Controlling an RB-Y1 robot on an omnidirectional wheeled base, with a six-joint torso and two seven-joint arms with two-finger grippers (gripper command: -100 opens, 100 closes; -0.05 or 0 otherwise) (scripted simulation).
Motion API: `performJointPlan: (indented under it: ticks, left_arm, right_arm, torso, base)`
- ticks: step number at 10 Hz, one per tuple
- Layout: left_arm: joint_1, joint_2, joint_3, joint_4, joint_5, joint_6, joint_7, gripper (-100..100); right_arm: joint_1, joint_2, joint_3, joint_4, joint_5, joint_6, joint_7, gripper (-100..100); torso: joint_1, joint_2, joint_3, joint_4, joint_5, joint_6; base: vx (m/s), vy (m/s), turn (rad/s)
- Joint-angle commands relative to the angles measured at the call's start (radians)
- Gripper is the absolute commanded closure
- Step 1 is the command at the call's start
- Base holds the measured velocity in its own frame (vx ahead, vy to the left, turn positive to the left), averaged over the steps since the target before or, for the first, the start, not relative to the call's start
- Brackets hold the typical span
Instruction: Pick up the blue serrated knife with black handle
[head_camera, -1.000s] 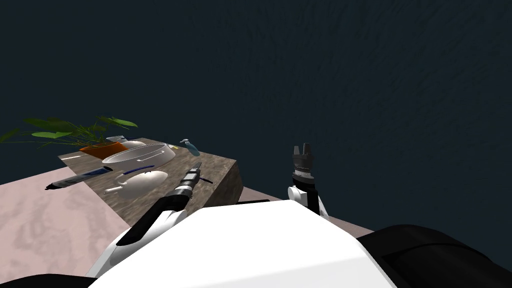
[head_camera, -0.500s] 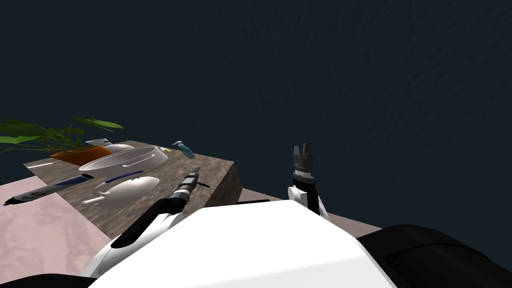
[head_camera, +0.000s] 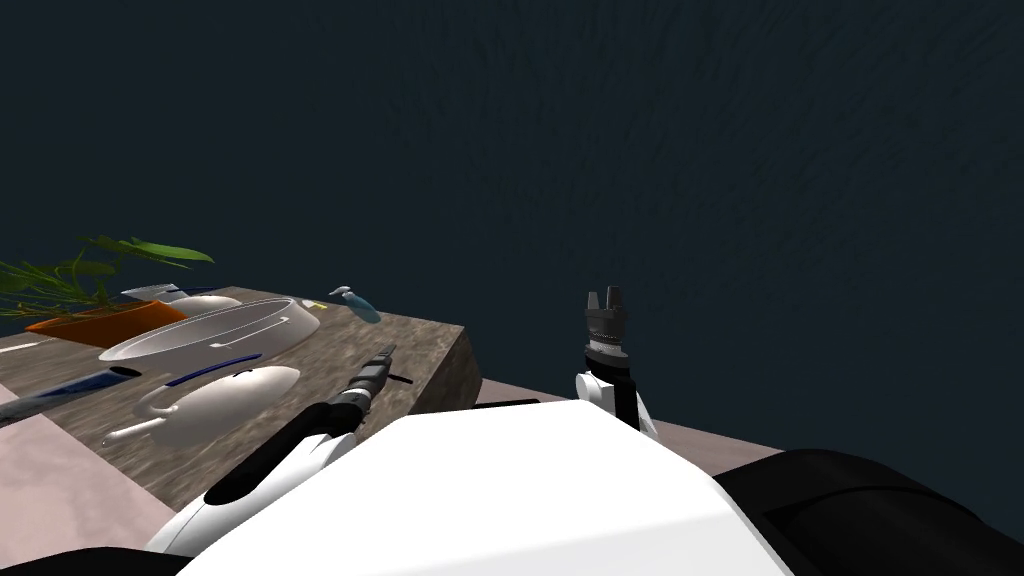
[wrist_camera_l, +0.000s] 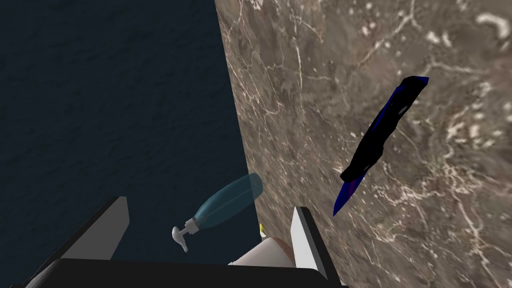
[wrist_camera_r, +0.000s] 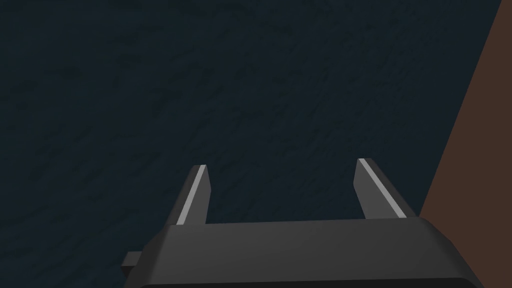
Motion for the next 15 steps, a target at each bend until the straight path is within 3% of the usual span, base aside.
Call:
performJointPlan:
  ticks: [1,2,4,5,7,10,12,15]
  left_arm:
    - [0.01,0.004,0.014,-0.004,0.012,0.049,-0.005,-100]
    - [0.024,0.003,0.037,-0.006,0.026,0.083,-0.016,-100]
    - [0.024,0.003,0.037,-0.006,0.026,0.114,-0.016,-100]
    - [0.038,0.002,0.06,-0.007,0.04,0.153,-0.028,-100]
    - [0.038,0.002,0.06,-0.007,0.04,0.178,-0.028,-100]
    - [0.063,-0.002,0.107,-0.008,0.066,0.274,-0.051,-100]
    - [0.063,-0.002,0.107,-0.008,0.066,0.305,-0.051,-100]
    - [0.086,-0.007,0.153,-0.007,0.09,0.392,-0.075,-100]
  right_arm:
    - [0.0,0.0,0.0,0.0,0.0,0.0,0.0,0]
    - [0.0,0.0,0.0,0.0,0.0,0.0,0.0,0]
    - [0.0,0.0,0.0,0.0,0.0,0.0,0.0,0]
    - [0.0,0.0,0.0,0.0,0.0,0.0,0.0,0]
    - [0.0,0.0,0.0,0.0,0.0,0.0,0.0,0]
    - [0.0,0.0,0.0,0.0,0.0,0.0,0.0,0]
    - [0.0,0.0,0.0,0.0,0.0,0.0,0.0,0]
    - [0.0,0.0,0.0,0.0,0.0,0.0,0.0,0]
  torso:
    - [0.0,0.0,0.0,0.0,0.0,0.0]
    - [0.0,0.0,0.0,0.0,0.0,0.0]
    - [0.001,-0.001,0.0,0.0,0.0,0.0]
    - [0.0,0.0,0.0,0.0,0.0,0.0]
    - [0.0,0.0,0.0,0.0,0.0,0.0]
    - [0.001,0.0,0.0,0.0,0.0,-0.001]
    - [0.0,-0.001,-0.001,0.0,0.0,0.0]
    - [0.0,0.0,0.0,0.0,0.0,0.0]
  base:
    - [0.029,0.005,-0.103]
    - [0.041,0.011,-0.17]
    - [0.024,0.01,-0.039]
    - [0.028,0.002,-0.177]
    - [0.021,0.006,-0.029]
    - [0.031,0.007,-0.133]
    - [0.028,0.009,-0.04]
    - [0.033,0.008,-0.134]
